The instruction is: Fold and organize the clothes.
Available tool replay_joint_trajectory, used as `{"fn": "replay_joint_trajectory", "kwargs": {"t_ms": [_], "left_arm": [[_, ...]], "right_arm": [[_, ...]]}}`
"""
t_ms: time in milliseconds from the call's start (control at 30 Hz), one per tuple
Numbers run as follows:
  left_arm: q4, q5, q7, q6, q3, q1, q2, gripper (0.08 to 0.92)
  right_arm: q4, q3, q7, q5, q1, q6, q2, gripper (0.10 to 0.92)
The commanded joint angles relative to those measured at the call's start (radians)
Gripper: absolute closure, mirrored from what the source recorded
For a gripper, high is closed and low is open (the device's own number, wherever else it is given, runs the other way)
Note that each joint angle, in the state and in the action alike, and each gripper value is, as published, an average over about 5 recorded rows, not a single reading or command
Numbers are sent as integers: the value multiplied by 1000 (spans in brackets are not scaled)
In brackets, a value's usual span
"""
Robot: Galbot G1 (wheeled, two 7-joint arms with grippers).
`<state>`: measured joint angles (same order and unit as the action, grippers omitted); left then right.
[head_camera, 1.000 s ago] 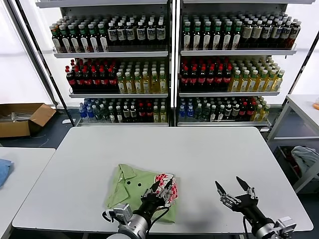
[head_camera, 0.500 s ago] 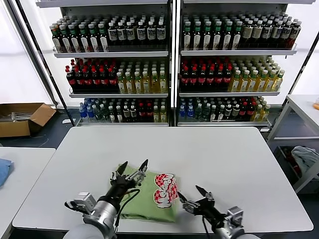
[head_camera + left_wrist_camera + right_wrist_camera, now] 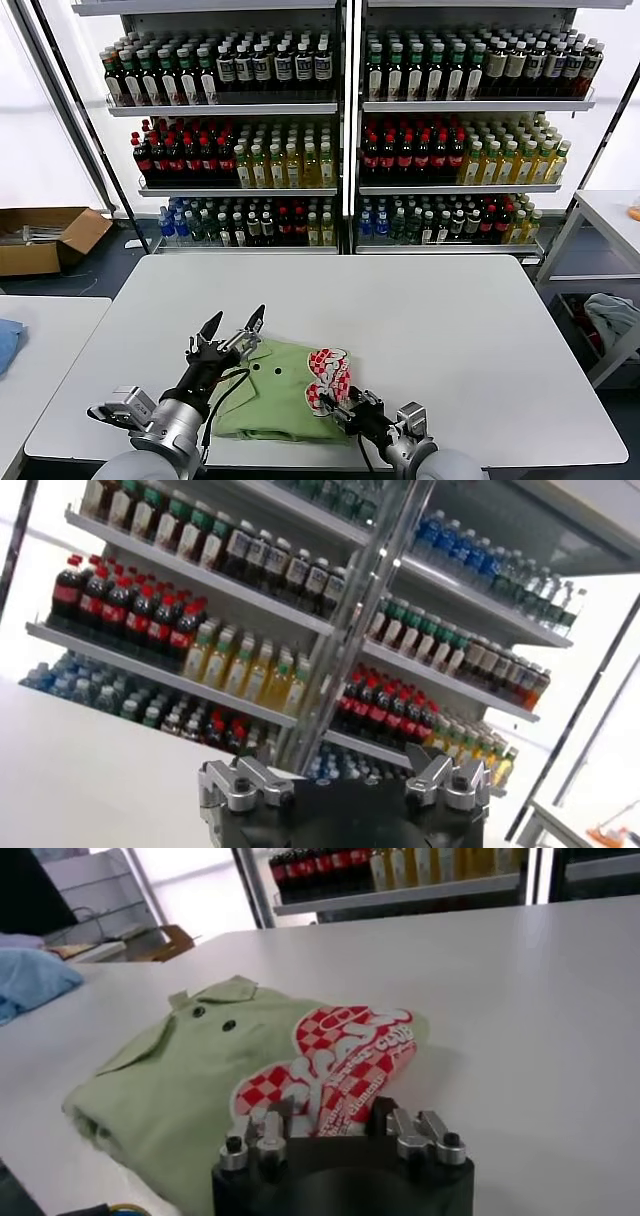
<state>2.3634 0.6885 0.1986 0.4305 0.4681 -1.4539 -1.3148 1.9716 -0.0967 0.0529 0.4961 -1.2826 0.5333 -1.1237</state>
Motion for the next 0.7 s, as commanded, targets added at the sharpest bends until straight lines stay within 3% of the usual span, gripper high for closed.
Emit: {"fn": "replay_joint_trajectory", "kwargs": {"t_ms": [33,400,500,700], "left_arm": [[12,3,-11,1,55,-12,-3,177],[2,15,-9,-4,76,-15,-8,177],[-5,13,-7,-5,62,-12,-18,177],[-9,3,-1,1,41,-12,-31,177]], "right_arm": [[38,13,82,-80,54,43,79,535],[106,-339,230,-155,-67,19,340,854],[95,-423,220,-145,-105,8,365,896],[143,-518,203,-157,-203,-32,338,880]]}}
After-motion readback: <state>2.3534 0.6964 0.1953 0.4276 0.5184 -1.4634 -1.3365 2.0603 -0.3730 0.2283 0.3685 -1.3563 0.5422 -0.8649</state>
